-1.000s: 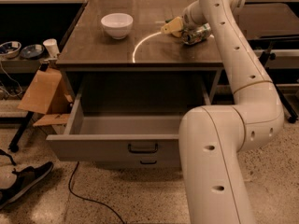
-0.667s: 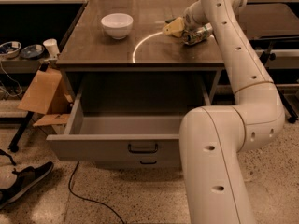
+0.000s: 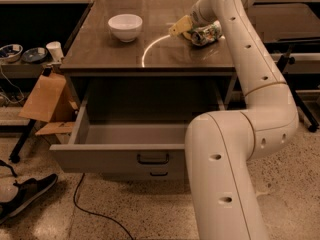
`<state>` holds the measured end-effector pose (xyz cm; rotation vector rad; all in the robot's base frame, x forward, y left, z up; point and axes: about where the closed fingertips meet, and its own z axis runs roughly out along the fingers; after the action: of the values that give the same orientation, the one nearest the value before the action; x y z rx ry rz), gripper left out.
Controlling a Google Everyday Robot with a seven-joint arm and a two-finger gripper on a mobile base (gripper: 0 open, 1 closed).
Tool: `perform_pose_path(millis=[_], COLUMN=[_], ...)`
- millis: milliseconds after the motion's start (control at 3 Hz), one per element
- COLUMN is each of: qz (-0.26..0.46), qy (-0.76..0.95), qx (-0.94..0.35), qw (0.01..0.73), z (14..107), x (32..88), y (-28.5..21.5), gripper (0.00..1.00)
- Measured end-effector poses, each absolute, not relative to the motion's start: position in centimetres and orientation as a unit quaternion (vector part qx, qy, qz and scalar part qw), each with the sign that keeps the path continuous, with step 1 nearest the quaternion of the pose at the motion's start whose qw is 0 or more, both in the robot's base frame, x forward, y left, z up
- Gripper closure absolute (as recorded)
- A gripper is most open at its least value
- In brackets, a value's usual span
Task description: Place sponge into top drawer
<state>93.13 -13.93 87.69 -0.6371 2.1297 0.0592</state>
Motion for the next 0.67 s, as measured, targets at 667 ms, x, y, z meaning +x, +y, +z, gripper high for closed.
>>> perform_pose_path(millis=[667], qz=[0.031], qy=[0.866], qx=[-0.27], qw=[0.42], z=[86.2], x=[93.2], y=[-10.5], gripper=[0.0])
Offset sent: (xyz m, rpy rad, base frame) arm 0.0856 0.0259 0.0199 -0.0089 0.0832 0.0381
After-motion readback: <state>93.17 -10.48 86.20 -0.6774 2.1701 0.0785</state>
